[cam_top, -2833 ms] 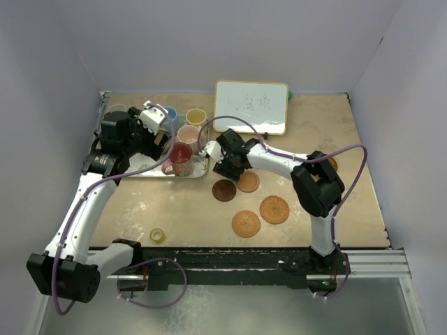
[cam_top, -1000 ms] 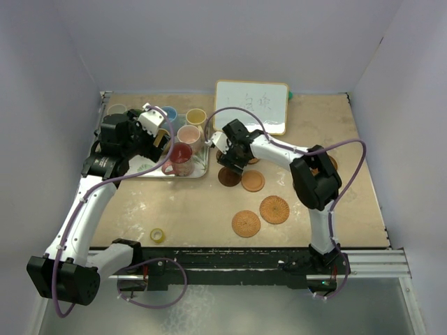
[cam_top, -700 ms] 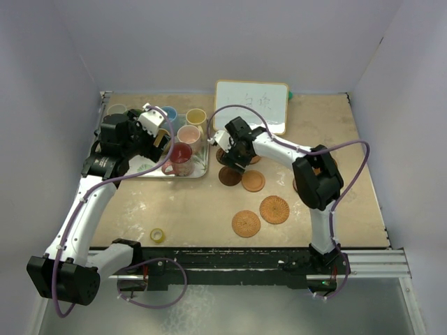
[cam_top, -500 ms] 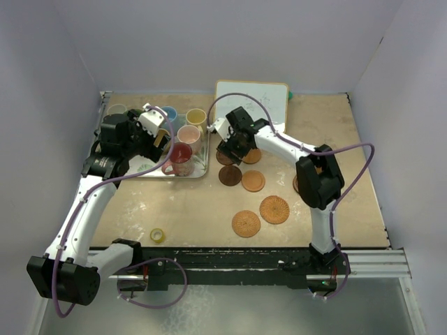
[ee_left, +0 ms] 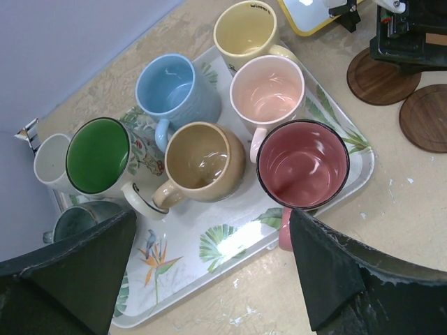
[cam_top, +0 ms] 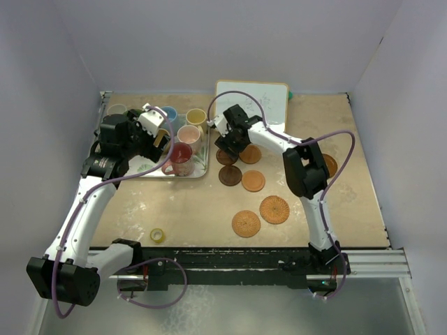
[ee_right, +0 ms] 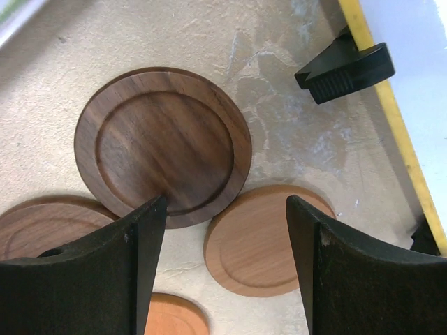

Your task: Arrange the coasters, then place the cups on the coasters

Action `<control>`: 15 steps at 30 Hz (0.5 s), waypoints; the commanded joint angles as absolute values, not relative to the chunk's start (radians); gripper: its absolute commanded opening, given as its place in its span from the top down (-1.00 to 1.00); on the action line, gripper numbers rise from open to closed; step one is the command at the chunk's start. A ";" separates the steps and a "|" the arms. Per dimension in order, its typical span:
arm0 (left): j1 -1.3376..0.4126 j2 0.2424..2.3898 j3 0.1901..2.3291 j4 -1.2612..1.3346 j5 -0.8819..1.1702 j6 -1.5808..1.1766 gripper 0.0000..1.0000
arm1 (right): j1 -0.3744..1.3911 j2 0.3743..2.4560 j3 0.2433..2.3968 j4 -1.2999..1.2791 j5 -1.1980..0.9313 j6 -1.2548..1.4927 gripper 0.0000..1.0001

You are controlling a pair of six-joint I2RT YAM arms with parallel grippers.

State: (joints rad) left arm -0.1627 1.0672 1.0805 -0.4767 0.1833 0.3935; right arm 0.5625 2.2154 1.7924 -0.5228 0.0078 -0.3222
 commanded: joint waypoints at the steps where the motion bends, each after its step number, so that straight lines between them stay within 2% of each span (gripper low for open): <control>1: -0.152 1.040 1.077 -0.439 0.207 0.401 -0.75 | 0.552 2.212 1.843 -0.546 0.014 -0.309 -0.43; 15: -0.152 1.029 1.068 -0.437 0.217 0.411 -0.75 | 0.519 2.169 1.751 -0.587 0.029 -0.357 -0.40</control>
State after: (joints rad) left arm -0.1627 1.0565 1.0790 -0.4770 0.1928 0.4034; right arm 0.5270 2.2219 1.7859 -0.5396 0.0097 -0.3275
